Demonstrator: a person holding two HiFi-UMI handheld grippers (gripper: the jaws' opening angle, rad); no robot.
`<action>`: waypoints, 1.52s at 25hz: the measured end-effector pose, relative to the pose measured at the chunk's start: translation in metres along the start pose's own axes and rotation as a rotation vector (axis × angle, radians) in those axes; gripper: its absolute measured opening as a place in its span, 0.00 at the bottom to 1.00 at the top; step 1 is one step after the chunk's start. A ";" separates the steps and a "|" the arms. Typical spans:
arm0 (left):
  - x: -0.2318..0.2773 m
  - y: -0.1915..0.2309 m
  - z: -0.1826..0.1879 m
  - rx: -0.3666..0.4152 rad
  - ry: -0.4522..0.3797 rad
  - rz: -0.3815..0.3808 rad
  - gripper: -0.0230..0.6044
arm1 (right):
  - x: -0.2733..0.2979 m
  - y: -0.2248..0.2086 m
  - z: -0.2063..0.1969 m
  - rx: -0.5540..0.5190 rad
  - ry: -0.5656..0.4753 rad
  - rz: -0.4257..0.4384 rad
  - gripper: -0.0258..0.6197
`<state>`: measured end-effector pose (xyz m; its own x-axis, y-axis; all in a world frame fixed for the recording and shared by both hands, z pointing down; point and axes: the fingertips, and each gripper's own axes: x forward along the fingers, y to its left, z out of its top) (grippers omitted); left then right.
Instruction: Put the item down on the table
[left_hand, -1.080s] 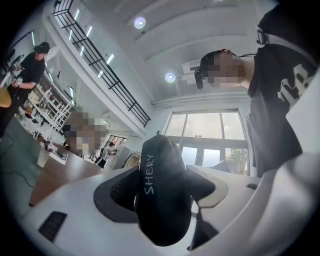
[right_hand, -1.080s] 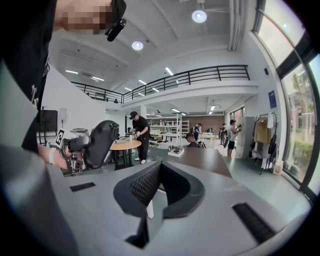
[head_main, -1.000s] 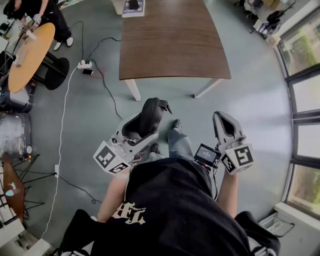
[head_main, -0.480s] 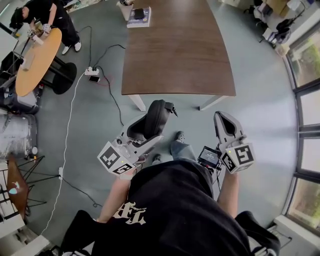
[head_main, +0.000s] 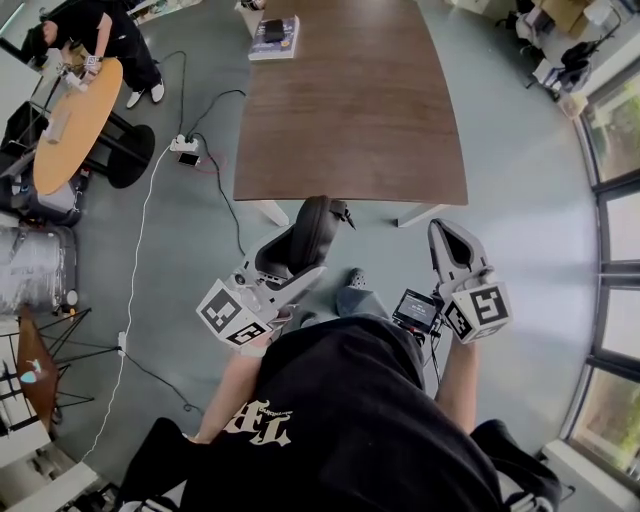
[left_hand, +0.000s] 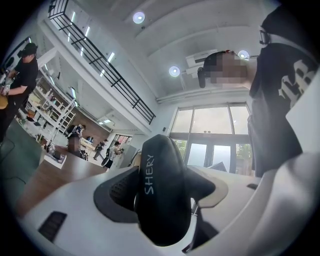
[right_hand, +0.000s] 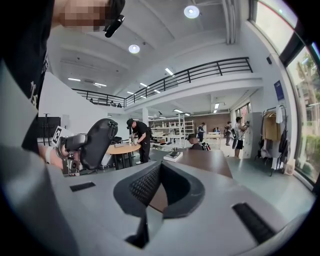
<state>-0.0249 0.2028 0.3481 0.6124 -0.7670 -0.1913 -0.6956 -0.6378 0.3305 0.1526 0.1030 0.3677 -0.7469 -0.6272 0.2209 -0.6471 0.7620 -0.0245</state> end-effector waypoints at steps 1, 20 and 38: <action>0.013 -0.001 -0.002 0.001 0.003 -0.001 0.52 | -0.001 -0.011 0.000 0.003 0.000 0.002 0.02; 0.087 0.000 -0.027 -0.010 0.024 0.045 0.52 | -0.003 -0.092 -0.011 0.020 0.008 0.023 0.02; 0.099 0.014 -0.043 -0.025 0.038 0.043 0.52 | -0.002 -0.105 -0.030 0.007 0.021 -0.002 0.02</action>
<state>0.0417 0.1210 0.3739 0.5963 -0.7902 -0.1416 -0.7121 -0.6021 0.3611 0.2267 0.0298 0.3989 -0.7425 -0.6249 0.2413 -0.6495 0.7597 -0.0308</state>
